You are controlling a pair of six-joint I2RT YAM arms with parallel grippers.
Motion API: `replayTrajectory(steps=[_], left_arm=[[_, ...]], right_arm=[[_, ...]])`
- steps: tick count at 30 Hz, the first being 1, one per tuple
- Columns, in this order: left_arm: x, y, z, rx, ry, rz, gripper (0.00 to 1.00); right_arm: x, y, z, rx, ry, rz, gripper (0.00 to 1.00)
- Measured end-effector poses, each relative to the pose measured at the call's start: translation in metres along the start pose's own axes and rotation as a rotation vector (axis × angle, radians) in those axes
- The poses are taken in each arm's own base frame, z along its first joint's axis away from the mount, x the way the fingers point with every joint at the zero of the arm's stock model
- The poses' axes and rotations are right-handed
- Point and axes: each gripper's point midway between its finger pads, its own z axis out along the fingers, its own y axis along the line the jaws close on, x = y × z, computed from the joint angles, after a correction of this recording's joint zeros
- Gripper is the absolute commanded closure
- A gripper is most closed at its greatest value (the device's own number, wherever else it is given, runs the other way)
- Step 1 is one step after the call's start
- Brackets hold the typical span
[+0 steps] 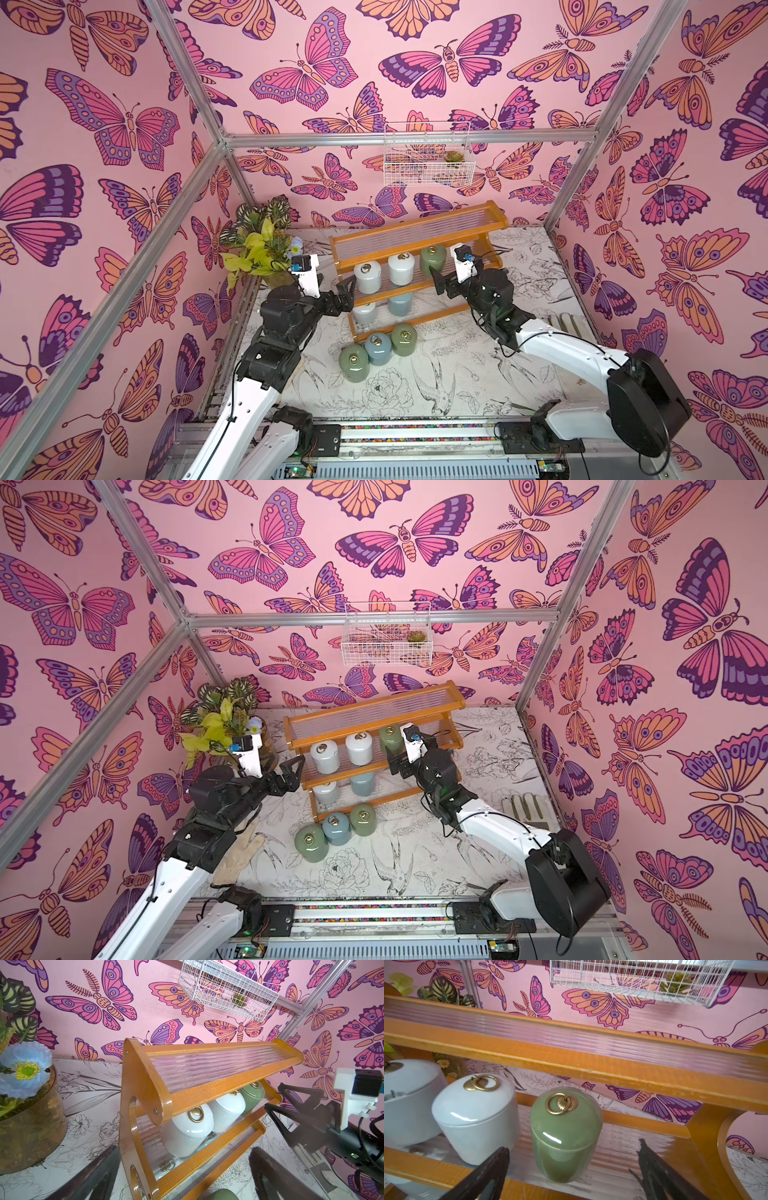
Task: Remove the tea canisters from the shelf
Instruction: Pick up the tea canister from the shelf.
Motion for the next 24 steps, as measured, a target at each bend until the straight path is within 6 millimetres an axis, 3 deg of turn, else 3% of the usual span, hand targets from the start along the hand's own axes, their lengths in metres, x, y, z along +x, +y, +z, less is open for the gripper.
replayTrajectory(steps=[5,19,24], left_arm=[[0.001,0.001,0.000,-0.003,0.004,0.000,0.00],[0.008,0.003,0.002,-0.012,0.032,-0.004,0.00],[0.011,0.004,0.002,-0.017,0.045,-0.005,0.00]], right_arm=[[0.008,-0.008,0.011,0.003,-0.007,0.019,0.01],[0.011,0.005,0.039,-0.073,-0.082,0.026,0.01],[0.024,0.005,0.055,-0.077,-0.061,0.034,0.01]])
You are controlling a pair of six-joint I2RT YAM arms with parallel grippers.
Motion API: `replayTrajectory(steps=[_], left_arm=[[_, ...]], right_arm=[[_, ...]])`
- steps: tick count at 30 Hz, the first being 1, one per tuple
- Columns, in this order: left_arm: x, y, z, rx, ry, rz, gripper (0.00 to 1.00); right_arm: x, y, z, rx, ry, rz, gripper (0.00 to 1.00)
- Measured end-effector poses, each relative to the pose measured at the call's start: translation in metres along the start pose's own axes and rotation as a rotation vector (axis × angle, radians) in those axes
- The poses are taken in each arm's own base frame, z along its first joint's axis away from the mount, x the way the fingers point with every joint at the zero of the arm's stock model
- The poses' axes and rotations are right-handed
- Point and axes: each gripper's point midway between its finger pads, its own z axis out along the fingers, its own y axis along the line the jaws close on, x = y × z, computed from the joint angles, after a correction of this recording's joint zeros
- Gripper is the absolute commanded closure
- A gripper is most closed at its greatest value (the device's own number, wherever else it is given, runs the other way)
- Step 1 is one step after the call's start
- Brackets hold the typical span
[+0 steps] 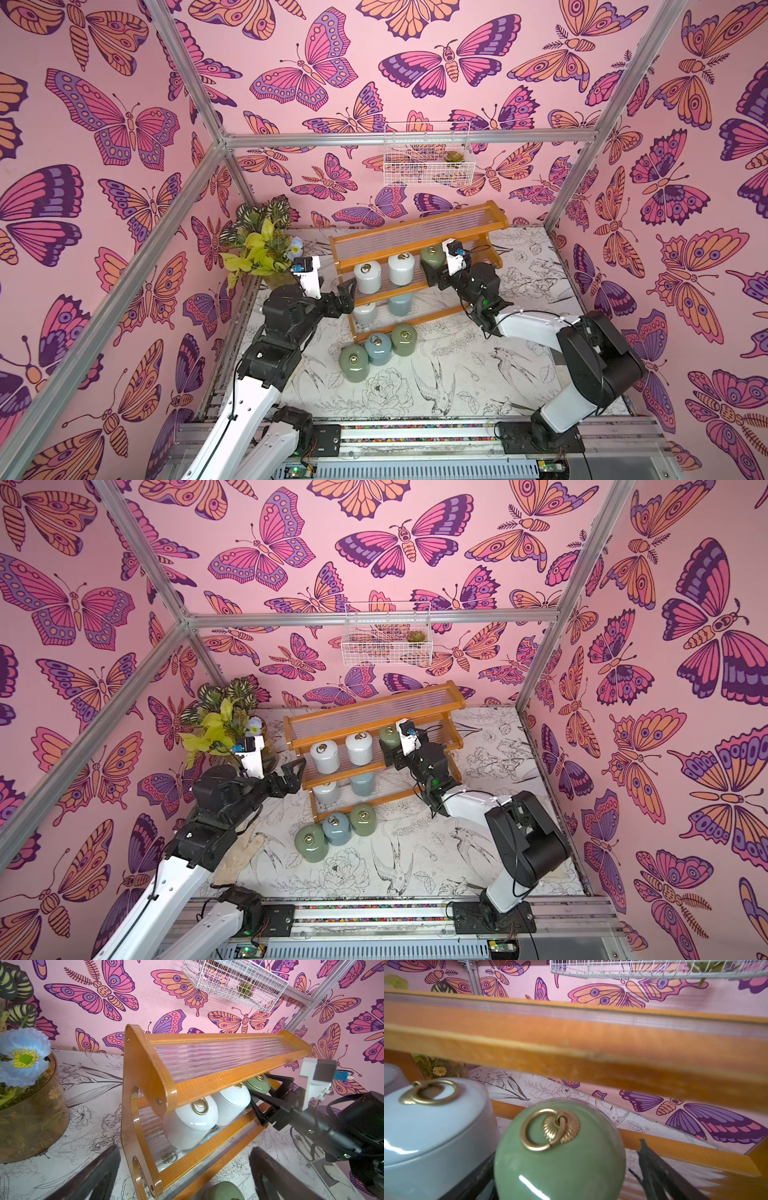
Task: Remove the tea canisters from the shelf
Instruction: Pick up the tea canister from the shelf.
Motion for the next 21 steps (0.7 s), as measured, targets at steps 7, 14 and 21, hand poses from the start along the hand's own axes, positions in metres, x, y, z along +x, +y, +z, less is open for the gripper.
replayTrajectory(steps=[7,14,21], left_arm=[[0.0023,0.0007,-0.0001,-0.003,0.009,-0.001,0.00],[0.0030,0.0013,0.0000,-0.006,0.012,-0.001,0.00],[0.0022,0.0042,-0.0001,-0.023,0.007,-0.001,0.00]], right_arm=[[0.0071,0.0032,0.0083,-0.017,0.002,0.007,0.26],[0.0066,0.0051,0.0089,-0.035,-0.004,0.015,0.47],[-0.0010,0.0088,0.0000,-0.060,0.003,-0.016,0.48]])
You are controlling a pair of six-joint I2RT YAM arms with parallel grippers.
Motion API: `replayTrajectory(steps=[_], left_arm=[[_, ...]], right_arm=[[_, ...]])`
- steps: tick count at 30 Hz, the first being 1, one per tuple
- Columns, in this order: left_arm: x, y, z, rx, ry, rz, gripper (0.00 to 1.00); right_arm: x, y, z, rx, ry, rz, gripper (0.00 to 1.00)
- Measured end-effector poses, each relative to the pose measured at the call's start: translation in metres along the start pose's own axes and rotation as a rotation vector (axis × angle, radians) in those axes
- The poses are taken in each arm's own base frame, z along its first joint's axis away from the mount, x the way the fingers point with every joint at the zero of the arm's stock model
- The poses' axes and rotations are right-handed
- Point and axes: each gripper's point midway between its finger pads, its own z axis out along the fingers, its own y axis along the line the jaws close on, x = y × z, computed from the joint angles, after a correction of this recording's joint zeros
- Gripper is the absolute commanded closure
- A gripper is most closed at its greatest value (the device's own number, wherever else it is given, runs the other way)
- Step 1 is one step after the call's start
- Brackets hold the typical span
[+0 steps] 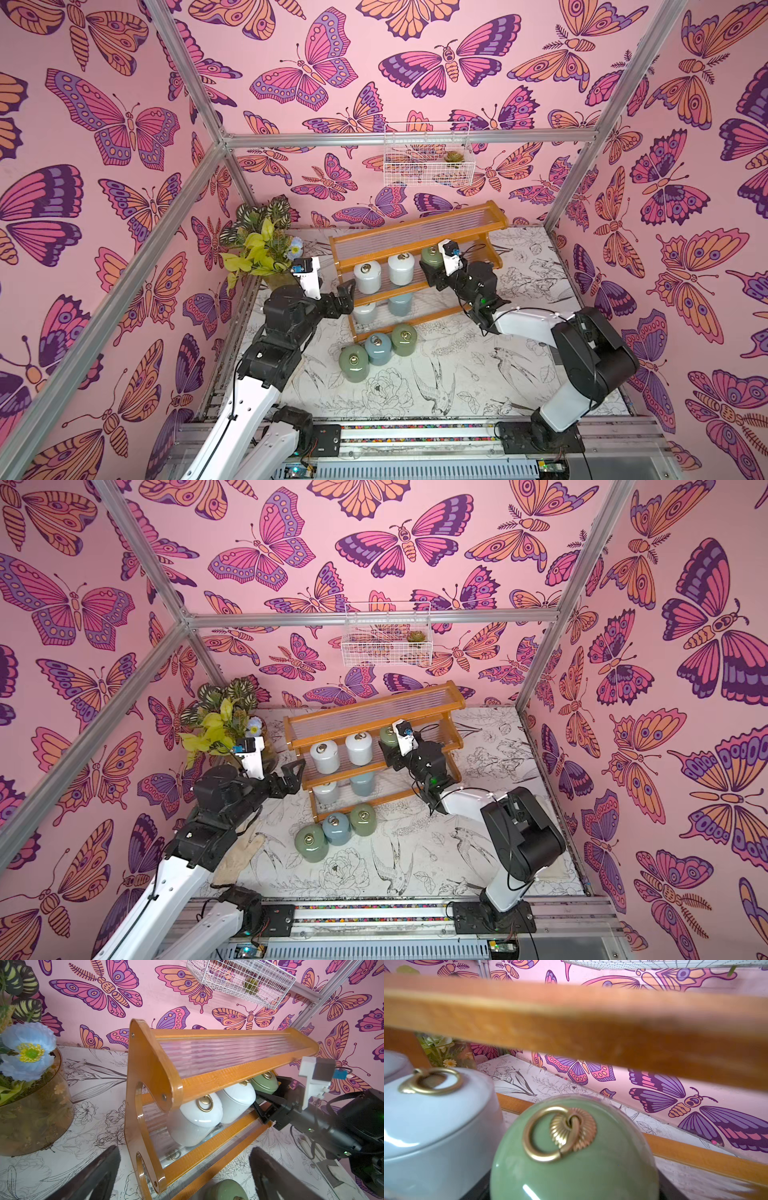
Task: Remove the tea canisters from the shelf
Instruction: Pick up the tea canister from the shelf.
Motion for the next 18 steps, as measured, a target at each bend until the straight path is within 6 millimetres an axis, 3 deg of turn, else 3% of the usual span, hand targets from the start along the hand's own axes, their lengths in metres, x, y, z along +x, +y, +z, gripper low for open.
replayTrajectory(steps=[6,13,18], left_arm=[[0.000,0.001,0.000,-0.004,0.000,0.000,0.00],[0.002,0.002,0.002,-0.008,0.008,0.000,0.00],[0.004,0.003,0.007,-0.015,0.024,0.012,0.00]], right_arm=[[-0.036,0.006,-0.027,-0.035,-0.039,-0.018,0.48],[-0.030,0.029,-0.068,-0.128,-0.014,-0.016,0.48],[-0.003,0.073,-0.097,-0.257,0.045,-0.016,0.47]])
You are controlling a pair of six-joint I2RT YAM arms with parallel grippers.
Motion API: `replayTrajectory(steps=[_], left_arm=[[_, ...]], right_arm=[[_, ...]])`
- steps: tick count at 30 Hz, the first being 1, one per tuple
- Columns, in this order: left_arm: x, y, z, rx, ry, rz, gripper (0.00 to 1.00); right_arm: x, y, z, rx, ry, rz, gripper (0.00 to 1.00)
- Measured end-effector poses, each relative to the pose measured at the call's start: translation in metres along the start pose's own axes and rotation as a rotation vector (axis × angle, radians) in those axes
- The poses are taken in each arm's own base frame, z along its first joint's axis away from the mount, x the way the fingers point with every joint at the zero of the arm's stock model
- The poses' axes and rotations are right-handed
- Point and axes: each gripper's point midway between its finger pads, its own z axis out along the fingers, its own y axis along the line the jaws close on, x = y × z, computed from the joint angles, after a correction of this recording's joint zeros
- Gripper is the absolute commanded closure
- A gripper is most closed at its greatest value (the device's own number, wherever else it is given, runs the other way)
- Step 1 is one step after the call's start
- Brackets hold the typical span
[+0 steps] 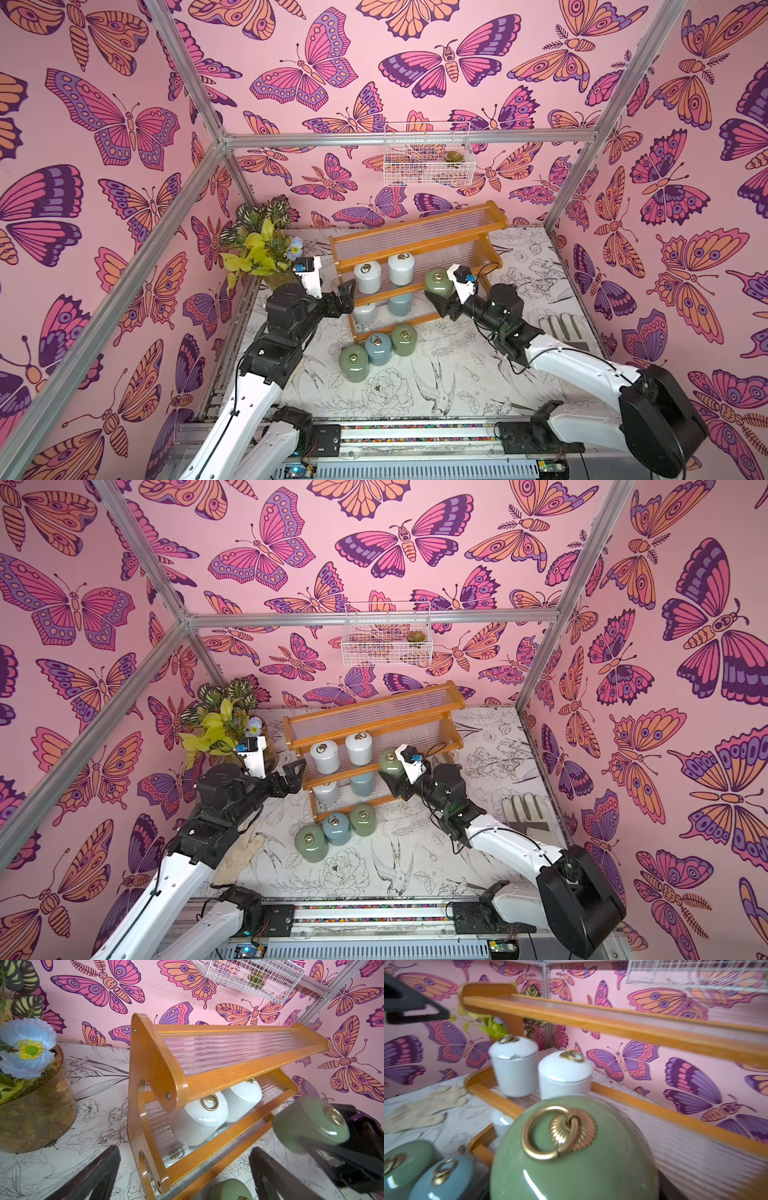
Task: Remove the tea canisters from the shelf
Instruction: Pick up the tea canister from the shelf, then place the tea canister at the center of the board.
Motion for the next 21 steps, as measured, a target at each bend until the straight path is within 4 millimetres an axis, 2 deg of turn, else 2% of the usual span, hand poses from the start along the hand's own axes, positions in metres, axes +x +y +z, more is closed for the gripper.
replayTrajectory(steps=[4,11,19,21], left_arm=[[-0.002,0.000,0.003,-0.001,0.004,0.001,0.00],[0.001,0.000,0.006,-0.001,0.015,-0.001,0.00],[-0.004,-0.002,0.001,0.006,-0.008,-0.010,0.00],[-0.004,-0.002,0.001,0.006,-0.009,-0.014,0.00]], right_arm=[[0.040,0.030,-0.007,-0.083,0.089,0.023,0.46],[0.111,0.038,-0.022,-0.077,0.217,0.116,0.43],[0.163,0.043,-0.012,-0.069,0.270,0.142,0.38],[0.167,0.042,-0.006,-0.062,0.247,0.149,0.36]])
